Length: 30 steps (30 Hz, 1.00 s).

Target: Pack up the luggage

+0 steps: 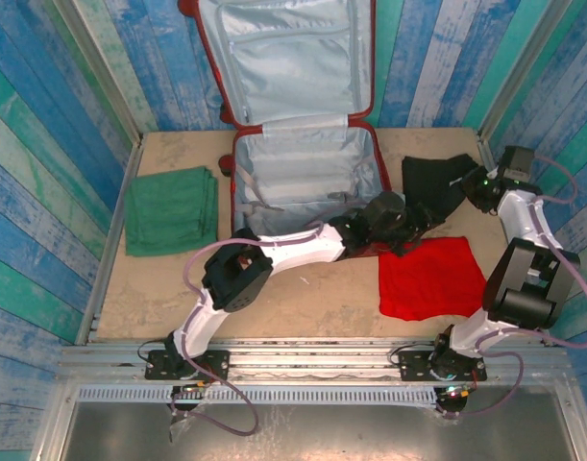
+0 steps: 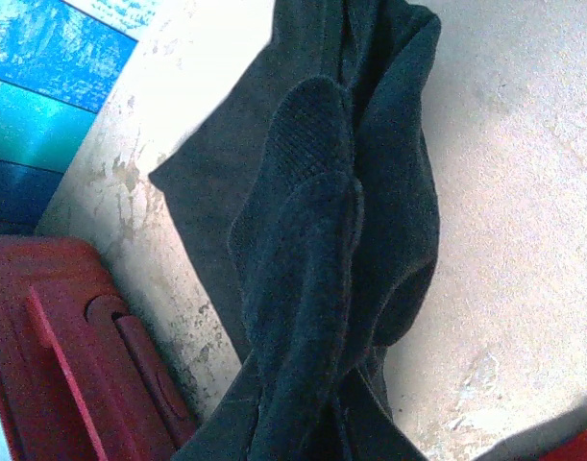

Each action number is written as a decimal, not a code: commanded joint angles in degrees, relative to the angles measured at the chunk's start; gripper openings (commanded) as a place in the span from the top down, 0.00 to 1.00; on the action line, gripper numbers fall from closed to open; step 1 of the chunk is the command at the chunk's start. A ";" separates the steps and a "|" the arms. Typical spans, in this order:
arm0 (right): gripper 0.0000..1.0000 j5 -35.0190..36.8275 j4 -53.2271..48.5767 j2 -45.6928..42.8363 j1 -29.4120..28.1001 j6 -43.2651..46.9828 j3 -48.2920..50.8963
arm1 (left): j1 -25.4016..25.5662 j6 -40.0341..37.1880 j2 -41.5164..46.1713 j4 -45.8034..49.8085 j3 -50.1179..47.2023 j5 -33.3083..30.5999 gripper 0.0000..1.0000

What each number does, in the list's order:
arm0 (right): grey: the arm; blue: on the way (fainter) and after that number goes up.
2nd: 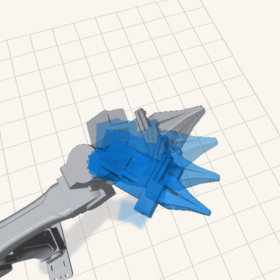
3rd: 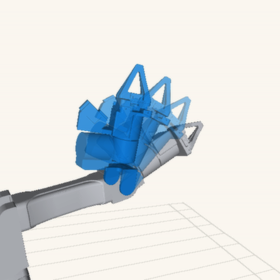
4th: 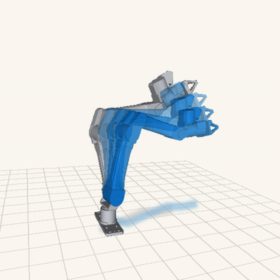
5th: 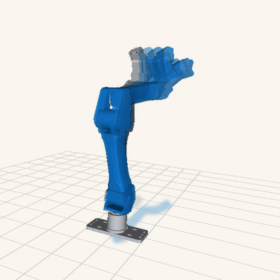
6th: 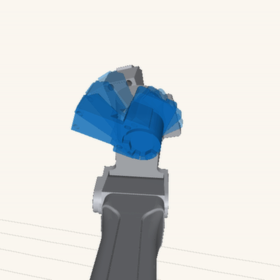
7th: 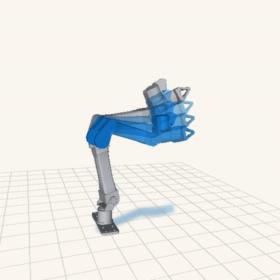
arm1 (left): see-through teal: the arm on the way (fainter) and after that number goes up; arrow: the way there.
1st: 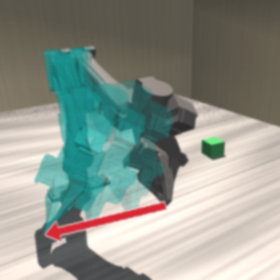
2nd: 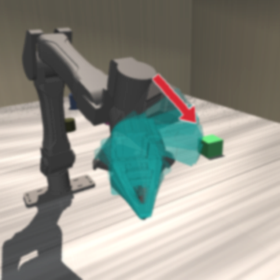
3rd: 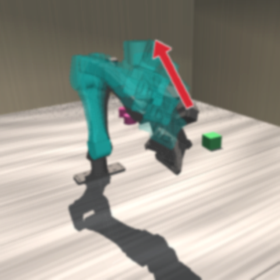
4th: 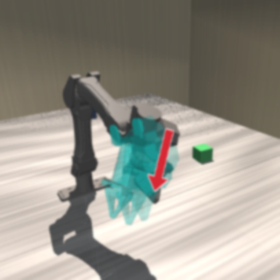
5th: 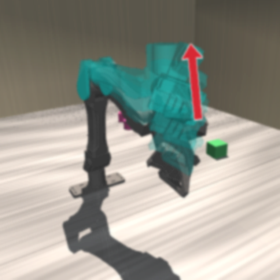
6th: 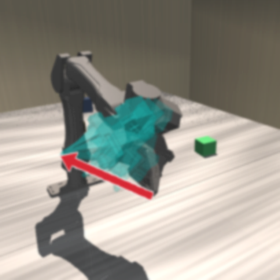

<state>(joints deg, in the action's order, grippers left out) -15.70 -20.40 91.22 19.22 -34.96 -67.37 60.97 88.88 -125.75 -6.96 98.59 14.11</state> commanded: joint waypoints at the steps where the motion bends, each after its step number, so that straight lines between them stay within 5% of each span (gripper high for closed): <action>1: 0.99 -1.34 -0.34 -2.35 0.12 -0.46 0.99 | 1.68 10.38 -6.68 -1.03 4.64 -1.37 0.06; 20: 1.00 -5.03 -1.66 -5.06 0.29 1.79 2.64 | -1.40 15.25 -20.29 11.41 24.87 -9.07 0.06; 24: 0.99 -6.56 -1.66 -5.34 0.68 2.58 2.78 | -3.19 2.53 -19.60 10.04 25.88 -9.91 0.06; 30: 0.99 -8.66 -2.18 -4.94 1.86 3.48 2.19 | -5.38 -36.47 -14.51 14.64 24.16 -3.67 0.06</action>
<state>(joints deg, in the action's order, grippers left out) -21.76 -21.93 87.74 20.27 -32.73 -64.84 56.51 76.69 -142.52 2.20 123.02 8.51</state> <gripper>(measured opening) 0.131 0.936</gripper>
